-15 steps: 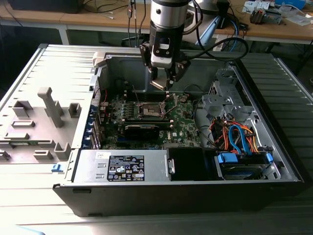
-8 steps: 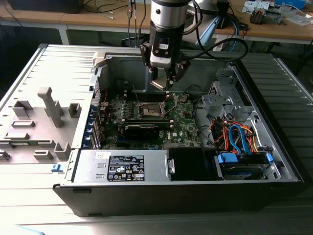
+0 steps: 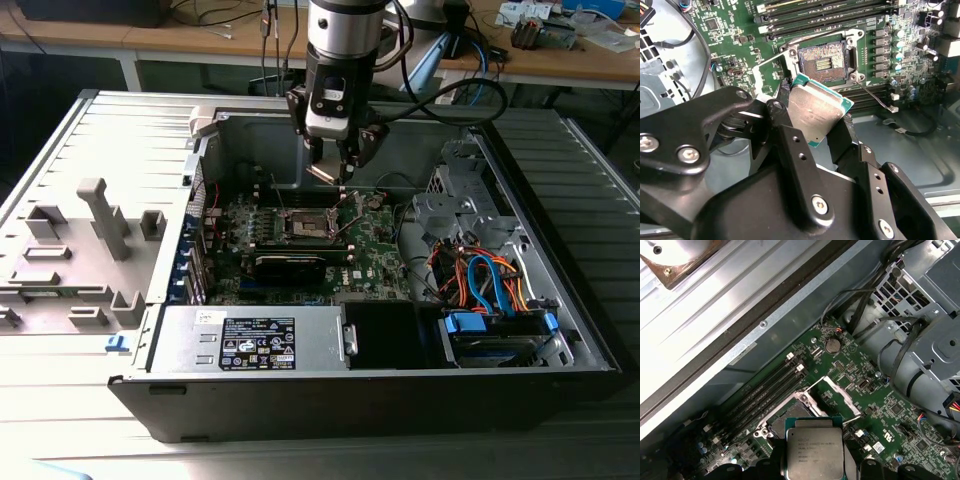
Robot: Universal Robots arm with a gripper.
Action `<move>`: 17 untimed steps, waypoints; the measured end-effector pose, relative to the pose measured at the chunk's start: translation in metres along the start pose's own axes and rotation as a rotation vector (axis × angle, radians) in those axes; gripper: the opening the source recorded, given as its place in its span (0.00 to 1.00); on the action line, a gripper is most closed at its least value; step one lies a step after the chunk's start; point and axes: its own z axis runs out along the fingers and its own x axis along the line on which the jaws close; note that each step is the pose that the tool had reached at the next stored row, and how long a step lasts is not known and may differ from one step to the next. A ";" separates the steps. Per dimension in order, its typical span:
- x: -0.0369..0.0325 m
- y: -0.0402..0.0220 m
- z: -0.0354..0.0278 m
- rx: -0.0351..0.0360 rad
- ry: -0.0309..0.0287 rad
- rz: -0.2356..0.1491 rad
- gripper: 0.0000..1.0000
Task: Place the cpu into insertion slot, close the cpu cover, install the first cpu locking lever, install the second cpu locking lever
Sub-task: 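Place the cpu into insertion slot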
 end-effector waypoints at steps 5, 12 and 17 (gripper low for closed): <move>0.0000 0.0000 0.0002 -0.0002 -0.0005 0.011 0.55; 0.0000 0.0000 0.0004 -0.0004 -0.0009 0.022 0.55; 0.0000 0.0000 0.0008 -0.0006 -0.0015 0.034 0.55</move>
